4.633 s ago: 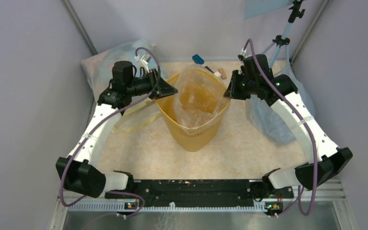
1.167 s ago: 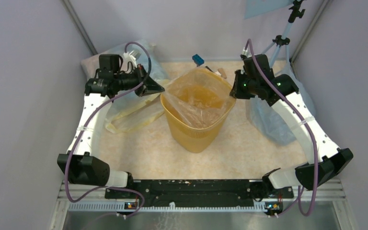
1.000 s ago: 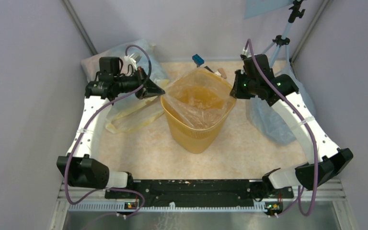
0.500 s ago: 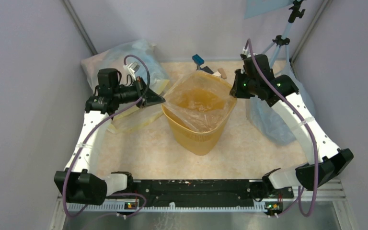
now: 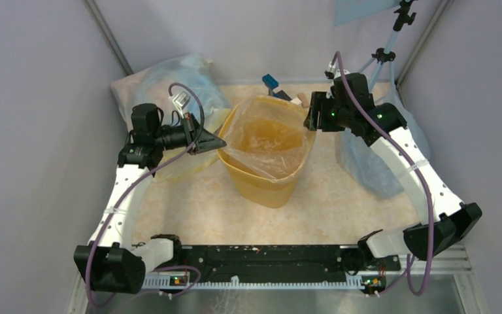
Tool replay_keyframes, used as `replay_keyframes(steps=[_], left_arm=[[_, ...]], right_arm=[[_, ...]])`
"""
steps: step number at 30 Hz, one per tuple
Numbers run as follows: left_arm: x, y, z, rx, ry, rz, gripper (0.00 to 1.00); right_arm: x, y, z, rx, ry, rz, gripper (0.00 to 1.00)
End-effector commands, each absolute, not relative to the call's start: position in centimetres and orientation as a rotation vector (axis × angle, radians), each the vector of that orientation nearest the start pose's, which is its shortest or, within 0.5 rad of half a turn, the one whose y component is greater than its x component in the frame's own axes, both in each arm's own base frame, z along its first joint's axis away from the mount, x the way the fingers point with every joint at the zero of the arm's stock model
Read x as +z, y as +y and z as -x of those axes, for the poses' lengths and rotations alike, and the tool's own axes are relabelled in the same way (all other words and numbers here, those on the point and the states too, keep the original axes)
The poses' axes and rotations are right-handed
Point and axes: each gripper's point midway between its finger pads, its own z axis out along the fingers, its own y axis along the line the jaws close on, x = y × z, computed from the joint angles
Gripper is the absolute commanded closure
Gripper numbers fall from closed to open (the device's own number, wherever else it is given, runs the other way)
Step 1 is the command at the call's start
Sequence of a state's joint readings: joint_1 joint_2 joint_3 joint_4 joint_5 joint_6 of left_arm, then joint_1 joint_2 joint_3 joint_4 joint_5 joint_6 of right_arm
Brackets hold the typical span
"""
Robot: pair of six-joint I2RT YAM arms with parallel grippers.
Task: Put the trash bags into the trash bin
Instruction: Place the trash bag in the trash bin.
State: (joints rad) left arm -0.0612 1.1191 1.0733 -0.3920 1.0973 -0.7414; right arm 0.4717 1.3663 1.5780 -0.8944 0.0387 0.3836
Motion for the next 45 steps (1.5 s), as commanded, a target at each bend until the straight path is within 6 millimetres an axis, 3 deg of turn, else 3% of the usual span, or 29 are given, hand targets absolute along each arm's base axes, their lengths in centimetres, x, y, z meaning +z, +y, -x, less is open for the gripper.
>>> replay_keyframes(steps=[1,5,13,19,23,28,33,36,39,45], left_arm=[[28.4,-18.3,-24.0,-1.596,2.191,0.009,1.00],[28.3,-18.5,-23.7,-1.623,2.175,0.018,1.00],[29.2,-18.6,-23.8,-1.642,2.128,0.023,1.00],[29.3,-18.6,-23.5,-1.652,2.103,0.041,1.00],[30.4,-18.7,-23.5,-1.659,2.073,0.037,1.00],[31.8,-18.7,-23.8,-1.666,2.048,0.043,1.00],[32.1,-18.7,-23.7,-1.661,2.033,0.046,1.00],[31.6,-18.7,-23.5,-1.664,2.030,0.054,1.00],[31.1,-18.6,-23.2,-1.666,2.025,0.069,1.00],[30.0,-18.6,-23.0,-1.661,2.020,0.077,1.00]], right_arm=[[32.4,17.8,-32.1,0.473,2.179,0.164,0.40],[33.4,18.3,-31.8,0.508,2.181,0.179,0.28],[34.3,19.9,-29.9,0.660,2.257,0.136,0.20],[32.6,21.4,-28.0,0.797,2.340,0.051,0.23],[32.5,22.1,-27.6,0.858,2.358,0.032,0.26],[32.9,23.0,-26.0,0.981,2.398,-0.017,0.22],[31.8,23.1,-25.3,1.007,2.459,-0.091,0.22],[31.2,23.0,-25.5,1.000,2.468,-0.151,0.27],[30.8,23.5,-25.7,1.044,2.453,-0.199,0.44],[30.0,23.2,-27.2,0.979,2.440,-0.224,0.55]])
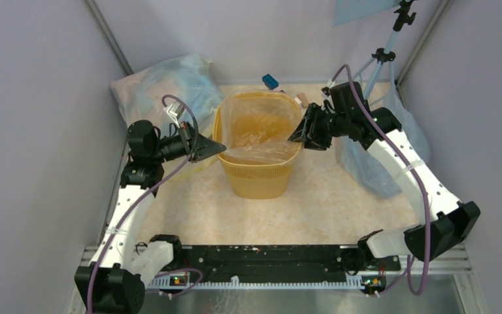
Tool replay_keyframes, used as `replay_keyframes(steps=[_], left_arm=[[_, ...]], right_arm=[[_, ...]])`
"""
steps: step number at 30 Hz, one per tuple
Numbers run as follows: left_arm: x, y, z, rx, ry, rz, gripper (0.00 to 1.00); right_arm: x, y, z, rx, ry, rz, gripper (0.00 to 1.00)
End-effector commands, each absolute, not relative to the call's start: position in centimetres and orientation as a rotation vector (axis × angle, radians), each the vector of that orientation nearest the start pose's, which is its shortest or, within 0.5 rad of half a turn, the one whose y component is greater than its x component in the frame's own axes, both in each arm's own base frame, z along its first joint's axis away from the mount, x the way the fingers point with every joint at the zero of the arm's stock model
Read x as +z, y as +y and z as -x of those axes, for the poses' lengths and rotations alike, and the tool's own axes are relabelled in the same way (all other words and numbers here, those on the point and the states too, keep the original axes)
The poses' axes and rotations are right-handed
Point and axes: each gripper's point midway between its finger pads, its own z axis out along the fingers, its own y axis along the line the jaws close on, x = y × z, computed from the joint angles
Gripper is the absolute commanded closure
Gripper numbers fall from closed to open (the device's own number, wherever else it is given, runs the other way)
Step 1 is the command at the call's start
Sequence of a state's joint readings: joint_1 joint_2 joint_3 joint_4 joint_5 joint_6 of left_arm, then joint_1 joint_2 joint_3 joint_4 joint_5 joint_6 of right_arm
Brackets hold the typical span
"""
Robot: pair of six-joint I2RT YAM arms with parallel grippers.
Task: Put the trash bags into the trash bin
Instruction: Place the trash bag in the trash bin.
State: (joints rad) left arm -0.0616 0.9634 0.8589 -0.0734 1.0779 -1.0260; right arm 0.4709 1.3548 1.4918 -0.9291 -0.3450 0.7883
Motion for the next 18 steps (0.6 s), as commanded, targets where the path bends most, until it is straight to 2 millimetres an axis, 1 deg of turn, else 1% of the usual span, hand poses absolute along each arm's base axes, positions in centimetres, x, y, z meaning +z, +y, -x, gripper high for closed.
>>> replay_keyframes(steps=[1,6,7,12,16,18], left_arm=[[29.8,-18.7,-22.9,-1.656,2.020,0.075,1.00],[29.8,-19.5,-22.9,-1.649,2.014,0.062,1.00],[29.8,-19.8,-22.9,-1.651,2.013,0.058,1.00],[30.8,-20.9,-22.9,-1.657,1.996,0.021,1.00],[32.4,-20.9,-23.0,-1.650,1.971,0.006,0.87],[33.2,-20.9,-22.8,-1.649,1.955,-0.009,0.74]], right_arm=[[30.0,22.8,-27.6,0.935,2.430,-0.215,0.58],[30.5,21.7,-29.9,0.779,2.390,-0.166,0.69],[30.6,21.7,-30.4,0.763,2.385,-0.152,0.71],[31.0,21.6,-32.3,0.694,2.354,-0.110,0.77],[31.1,21.5,-32.9,0.667,2.340,-0.075,0.79],[31.0,21.5,-32.9,0.662,2.340,-0.061,0.79]])
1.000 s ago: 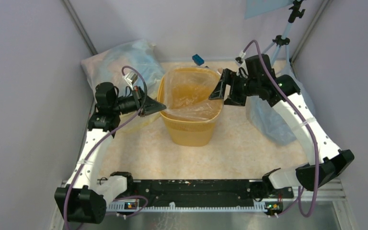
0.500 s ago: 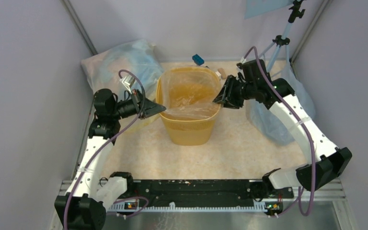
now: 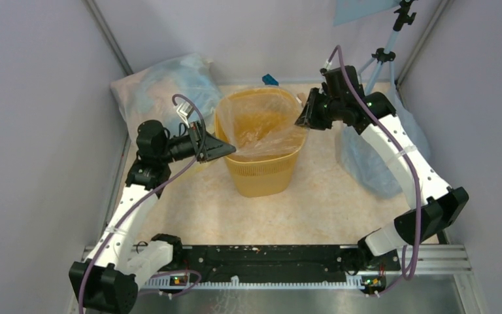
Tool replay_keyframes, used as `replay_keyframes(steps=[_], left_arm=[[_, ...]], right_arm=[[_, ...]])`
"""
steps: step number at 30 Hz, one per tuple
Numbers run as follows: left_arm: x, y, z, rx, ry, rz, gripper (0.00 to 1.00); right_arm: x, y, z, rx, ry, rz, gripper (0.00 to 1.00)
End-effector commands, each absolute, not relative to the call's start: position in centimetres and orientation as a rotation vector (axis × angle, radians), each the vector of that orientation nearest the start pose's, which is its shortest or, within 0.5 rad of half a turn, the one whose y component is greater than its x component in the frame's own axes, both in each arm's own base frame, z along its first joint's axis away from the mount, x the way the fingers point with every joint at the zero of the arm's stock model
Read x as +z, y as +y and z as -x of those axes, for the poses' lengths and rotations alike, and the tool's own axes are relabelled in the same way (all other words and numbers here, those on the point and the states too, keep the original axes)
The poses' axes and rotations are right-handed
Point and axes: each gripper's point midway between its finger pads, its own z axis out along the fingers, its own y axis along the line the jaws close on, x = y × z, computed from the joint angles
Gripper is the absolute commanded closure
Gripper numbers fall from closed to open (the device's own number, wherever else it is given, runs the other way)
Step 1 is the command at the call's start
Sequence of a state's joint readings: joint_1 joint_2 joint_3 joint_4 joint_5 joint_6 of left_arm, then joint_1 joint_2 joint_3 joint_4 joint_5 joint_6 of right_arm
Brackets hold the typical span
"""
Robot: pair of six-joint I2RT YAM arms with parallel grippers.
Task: Put the trash bags into the trash bin
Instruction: Place the trash bag in the trash bin.
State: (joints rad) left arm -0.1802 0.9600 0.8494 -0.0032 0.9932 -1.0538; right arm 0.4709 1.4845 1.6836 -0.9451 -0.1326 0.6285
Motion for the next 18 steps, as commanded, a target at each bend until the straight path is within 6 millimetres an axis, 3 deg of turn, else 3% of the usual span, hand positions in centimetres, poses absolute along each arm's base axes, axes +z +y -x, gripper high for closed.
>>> replay_keyframes(steps=[1,3,5,11,15,18], left_arm=[[33.6,-20.8,-22.8,-1.644,1.954,-0.008,0.69],[34.4,-20.5,-23.1,-1.607,1.952,-0.003,0.56],[35.4,-19.9,-23.6,-1.553,1.948,0.007,0.50],[36.9,-17.2,-26.3,-1.487,1.963,0.128,0.51],[37.4,-14.9,-28.4,-1.422,1.909,0.198,0.49],[36.6,-13.3,-30.4,-1.371,1.883,0.283,0.45]], right_arm=[[31.0,21.5,-32.9,0.662,2.337,-0.055,0.78],[30.9,21.5,-32.8,0.661,2.339,-0.044,0.73],[31.0,21.4,-32.6,0.660,2.336,-0.039,0.61],[32.8,21.4,-31.6,0.708,2.302,-0.018,0.31],[34.0,21.5,-30.2,0.773,2.276,-0.009,0.21],[34.5,21.3,-29.1,0.820,2.257,-0.027,0.18]])
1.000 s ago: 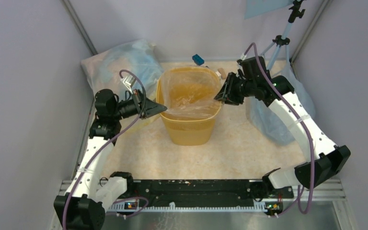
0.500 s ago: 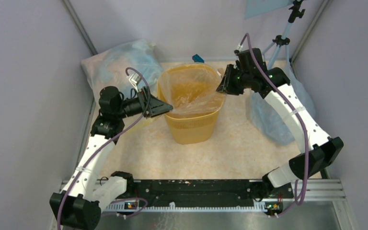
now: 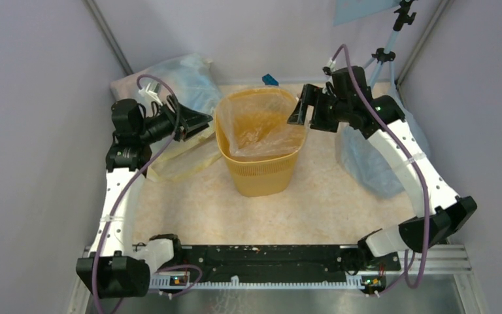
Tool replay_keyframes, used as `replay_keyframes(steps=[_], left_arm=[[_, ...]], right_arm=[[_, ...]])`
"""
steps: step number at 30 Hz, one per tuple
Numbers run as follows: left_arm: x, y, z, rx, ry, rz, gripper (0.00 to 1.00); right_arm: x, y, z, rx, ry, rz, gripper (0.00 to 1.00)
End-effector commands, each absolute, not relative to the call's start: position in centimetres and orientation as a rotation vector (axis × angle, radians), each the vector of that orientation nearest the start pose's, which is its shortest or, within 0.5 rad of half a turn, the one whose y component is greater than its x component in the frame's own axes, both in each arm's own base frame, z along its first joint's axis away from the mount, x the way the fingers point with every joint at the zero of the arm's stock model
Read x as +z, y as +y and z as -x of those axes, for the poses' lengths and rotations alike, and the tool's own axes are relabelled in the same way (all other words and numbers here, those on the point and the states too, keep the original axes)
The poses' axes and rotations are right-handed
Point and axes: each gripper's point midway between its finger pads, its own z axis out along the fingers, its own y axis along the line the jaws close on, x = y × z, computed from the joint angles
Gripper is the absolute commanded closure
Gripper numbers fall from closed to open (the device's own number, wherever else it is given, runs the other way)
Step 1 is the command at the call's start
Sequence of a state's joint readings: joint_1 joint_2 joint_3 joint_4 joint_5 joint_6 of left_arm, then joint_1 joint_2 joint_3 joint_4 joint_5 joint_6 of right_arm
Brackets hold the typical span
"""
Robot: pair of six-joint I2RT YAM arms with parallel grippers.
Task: Put the trash bags into the trash bin
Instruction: Place the trash bag in the trash bin.
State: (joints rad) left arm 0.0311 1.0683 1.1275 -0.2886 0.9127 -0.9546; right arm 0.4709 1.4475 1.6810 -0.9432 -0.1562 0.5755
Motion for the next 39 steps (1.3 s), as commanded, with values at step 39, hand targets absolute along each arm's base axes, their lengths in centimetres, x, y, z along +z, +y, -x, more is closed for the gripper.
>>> replay_keyframes(steps=[39], left_arm=[[33.0,-15.2,-39.5,-1.499,1.776,0.330,0.53]], right_arm=[[33.1,19.5,-25.4,1.393,2.050,-0.411,0.43]])
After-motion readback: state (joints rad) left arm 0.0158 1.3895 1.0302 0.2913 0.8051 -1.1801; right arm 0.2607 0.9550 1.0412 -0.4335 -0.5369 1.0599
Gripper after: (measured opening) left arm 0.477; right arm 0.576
